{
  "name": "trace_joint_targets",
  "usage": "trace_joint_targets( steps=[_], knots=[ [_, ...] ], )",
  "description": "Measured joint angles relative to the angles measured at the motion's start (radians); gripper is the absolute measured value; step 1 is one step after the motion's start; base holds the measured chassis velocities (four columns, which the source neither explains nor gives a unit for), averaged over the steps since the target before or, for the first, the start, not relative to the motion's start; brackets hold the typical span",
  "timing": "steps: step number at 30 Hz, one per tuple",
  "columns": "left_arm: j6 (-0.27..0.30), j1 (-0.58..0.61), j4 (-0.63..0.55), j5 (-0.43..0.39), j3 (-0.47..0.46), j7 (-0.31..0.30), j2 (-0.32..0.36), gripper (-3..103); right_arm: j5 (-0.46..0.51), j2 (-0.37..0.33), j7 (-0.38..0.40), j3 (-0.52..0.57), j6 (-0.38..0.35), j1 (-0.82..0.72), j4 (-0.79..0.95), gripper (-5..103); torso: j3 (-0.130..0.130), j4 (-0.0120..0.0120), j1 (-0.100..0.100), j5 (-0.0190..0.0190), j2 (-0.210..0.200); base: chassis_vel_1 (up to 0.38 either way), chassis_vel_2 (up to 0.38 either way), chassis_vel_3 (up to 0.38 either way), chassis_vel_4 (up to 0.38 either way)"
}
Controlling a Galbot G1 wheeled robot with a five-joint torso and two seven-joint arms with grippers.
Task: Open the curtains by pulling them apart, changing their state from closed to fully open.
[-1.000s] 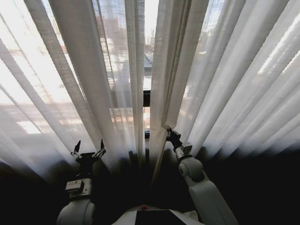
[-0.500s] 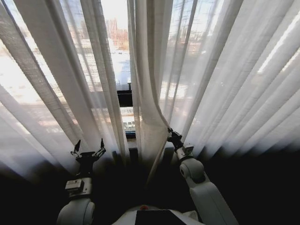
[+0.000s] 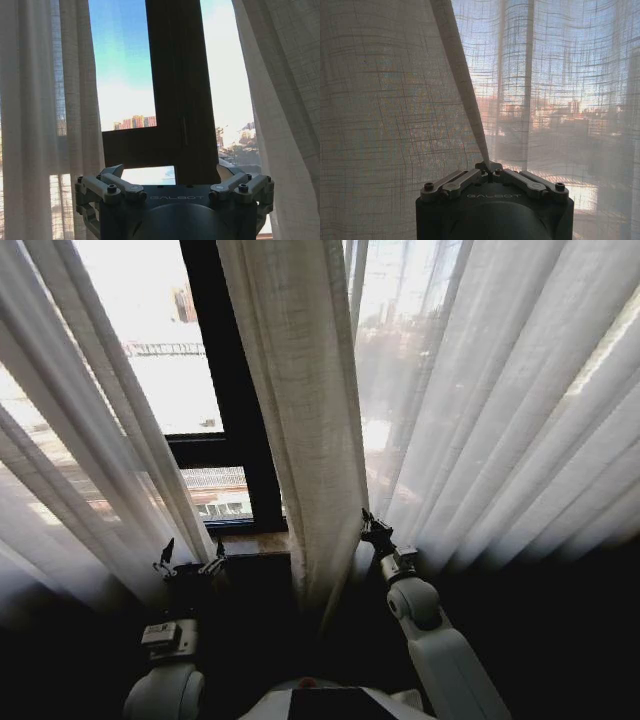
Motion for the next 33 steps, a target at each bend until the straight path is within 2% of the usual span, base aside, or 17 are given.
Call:
trace_joint_targets(
  steps=[33],
  knots=[
    [-0.004,-0.007,0.015,0.003,0.006,0.0,0.001,100,-0.002,0.002,0.0,0.012,0.022,-0.001,-0.02,0,0.0,0.0,0.0,0.0,0.0,-0.36,-0.351,0.359,0.353]
  ],
)
